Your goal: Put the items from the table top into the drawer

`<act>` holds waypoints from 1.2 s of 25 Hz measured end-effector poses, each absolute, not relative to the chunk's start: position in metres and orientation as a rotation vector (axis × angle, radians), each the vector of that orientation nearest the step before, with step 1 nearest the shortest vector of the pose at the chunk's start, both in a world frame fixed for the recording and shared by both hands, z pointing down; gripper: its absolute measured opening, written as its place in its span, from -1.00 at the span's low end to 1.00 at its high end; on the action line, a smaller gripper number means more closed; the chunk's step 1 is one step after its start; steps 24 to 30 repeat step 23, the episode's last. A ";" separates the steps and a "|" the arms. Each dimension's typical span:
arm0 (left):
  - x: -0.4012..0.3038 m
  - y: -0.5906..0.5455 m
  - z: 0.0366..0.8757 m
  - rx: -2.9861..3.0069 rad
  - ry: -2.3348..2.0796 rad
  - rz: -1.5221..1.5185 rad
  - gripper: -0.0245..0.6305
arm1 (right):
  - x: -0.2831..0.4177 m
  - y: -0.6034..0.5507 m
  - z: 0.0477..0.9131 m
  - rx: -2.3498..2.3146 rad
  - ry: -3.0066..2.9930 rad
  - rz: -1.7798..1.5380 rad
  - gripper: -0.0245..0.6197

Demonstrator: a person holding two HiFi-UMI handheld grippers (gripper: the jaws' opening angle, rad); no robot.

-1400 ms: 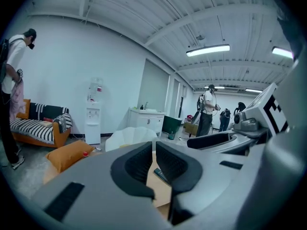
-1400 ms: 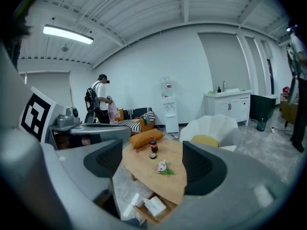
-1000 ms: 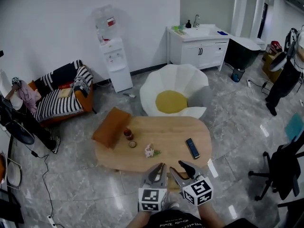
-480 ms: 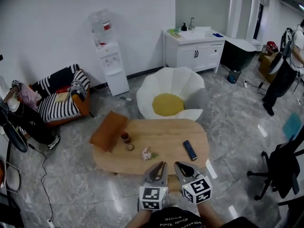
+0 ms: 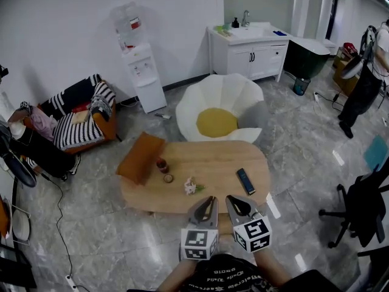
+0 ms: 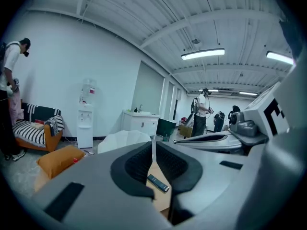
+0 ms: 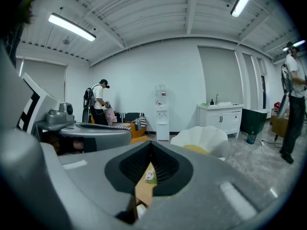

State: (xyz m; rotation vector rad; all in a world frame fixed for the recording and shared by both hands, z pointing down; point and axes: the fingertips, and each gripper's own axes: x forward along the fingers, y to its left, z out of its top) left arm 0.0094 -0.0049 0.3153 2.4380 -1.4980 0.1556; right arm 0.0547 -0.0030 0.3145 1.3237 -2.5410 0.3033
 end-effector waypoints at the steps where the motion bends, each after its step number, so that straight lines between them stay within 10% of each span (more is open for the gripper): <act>1: 0.007 -0.005 0.316 2.435 -1.501 0.157 -0.84 | 0.052 -0.003 0.315 1.320 -2.538 0.305 -0.92; 30: -0.008 -0.003 0.326 2.403 -1.539 0.150 -0.84 | 0.039 -0.002 0.331 1.304 -2.537 0.346 -0.92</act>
